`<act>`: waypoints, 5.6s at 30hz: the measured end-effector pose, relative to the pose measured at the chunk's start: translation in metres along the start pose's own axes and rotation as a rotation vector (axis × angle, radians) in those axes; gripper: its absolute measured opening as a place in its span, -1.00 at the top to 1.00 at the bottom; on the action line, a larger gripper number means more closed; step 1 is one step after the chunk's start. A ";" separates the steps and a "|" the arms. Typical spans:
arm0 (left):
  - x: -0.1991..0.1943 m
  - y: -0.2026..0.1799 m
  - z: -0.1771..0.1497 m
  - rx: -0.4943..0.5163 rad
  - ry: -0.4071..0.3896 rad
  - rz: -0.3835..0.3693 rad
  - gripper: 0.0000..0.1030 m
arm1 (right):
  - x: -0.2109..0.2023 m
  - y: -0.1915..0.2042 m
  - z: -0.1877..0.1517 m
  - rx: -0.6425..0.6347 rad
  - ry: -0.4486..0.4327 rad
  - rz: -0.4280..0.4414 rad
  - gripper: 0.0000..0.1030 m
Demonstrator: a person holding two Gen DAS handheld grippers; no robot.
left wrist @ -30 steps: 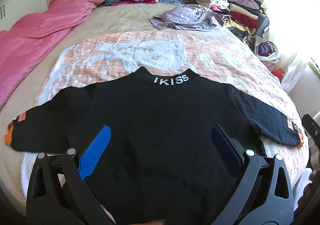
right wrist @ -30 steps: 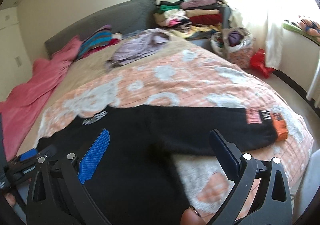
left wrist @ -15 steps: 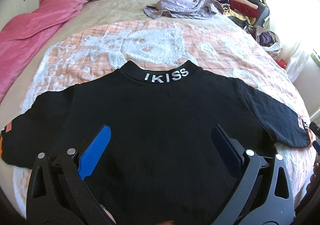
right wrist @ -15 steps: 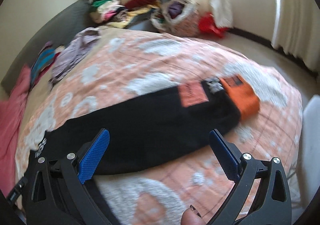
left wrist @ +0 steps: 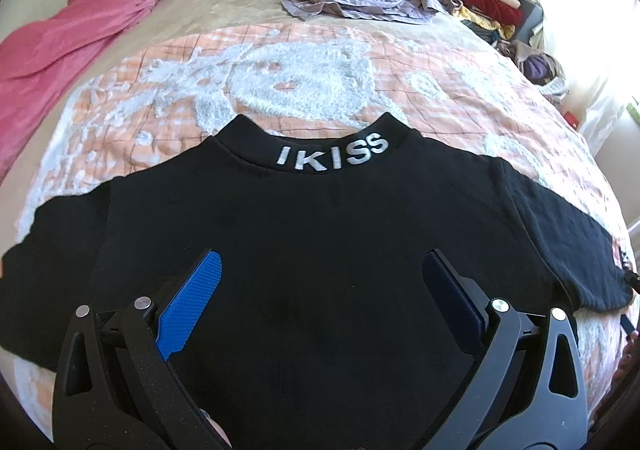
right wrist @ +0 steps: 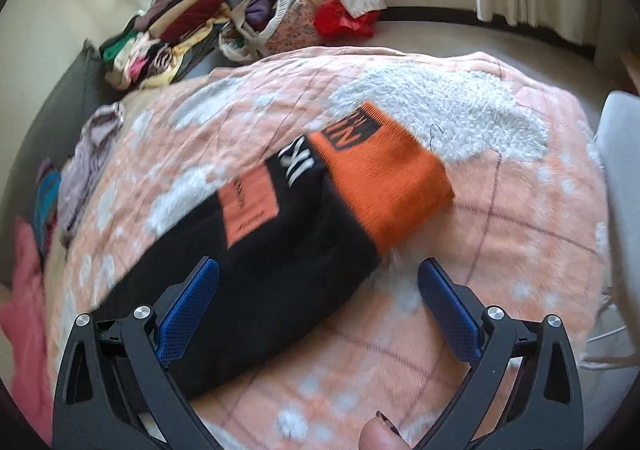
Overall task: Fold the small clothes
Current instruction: 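Reach the right tool to the orange sleeve cuff and close on it, then lift the cuff with the right tool and fold the sleeve across the body, then lay the cuff on the shirt and open the right tool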
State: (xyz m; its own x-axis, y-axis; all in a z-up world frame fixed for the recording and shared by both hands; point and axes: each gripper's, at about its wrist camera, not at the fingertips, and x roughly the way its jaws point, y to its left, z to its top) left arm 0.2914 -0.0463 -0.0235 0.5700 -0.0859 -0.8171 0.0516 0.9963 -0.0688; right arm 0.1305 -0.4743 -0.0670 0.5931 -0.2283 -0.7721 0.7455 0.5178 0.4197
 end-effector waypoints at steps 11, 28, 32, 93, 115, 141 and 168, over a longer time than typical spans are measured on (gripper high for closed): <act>-0.010 0.029 0.007 -0.050 -0.027 -0.056 -0.84 | -0.022 0.001 0.023 0.061 -0.129 0.151 0.67; -0.043 0.072 0.005 -0.183 -0.044 -0.265 -0.84 | -0.116 0.149 -0.015 -0.299 -0.149 0.524 0.72; -0.045 0.076 0.002 -0.179 -0.042 -0.284 -0.84 | -0.126 0.185 -0.044 -0.385 -0.117 0.583 0.72; -0.052 0.123 -0.014 -0.240 -0.042 -0.397 0.91 | -0.098 0.228 -0.188 -0.679 0.114 0.538 0.12; -0.019 0.138 -0.044 -0.192 0.077 -0.106 0.60 | -0.043 0.247 -0.230 -0.819 0.216 0.425 -0.27; -0.101 0.212 -0.063 -0.316 -0.158 0.104 -0.65 | -0.149 0.292 -0.285 -1.007 0.096 0.641 -0.89; -0.132 0.349 -0.105 -0.679 -0.239 0.444 -0.77 | -0.182 0.375 -0.420 -1.279 0.190 0.854 -0.91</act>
State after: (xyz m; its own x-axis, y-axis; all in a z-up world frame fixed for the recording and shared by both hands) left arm 0.1477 0.3133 0.0004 0.5831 0.3920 -0.7116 -0.6786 0.7166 -0.1613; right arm 0.1746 0.1076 0.0305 0.5727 0.5449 -0.6125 -0.5891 0.7931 0.1547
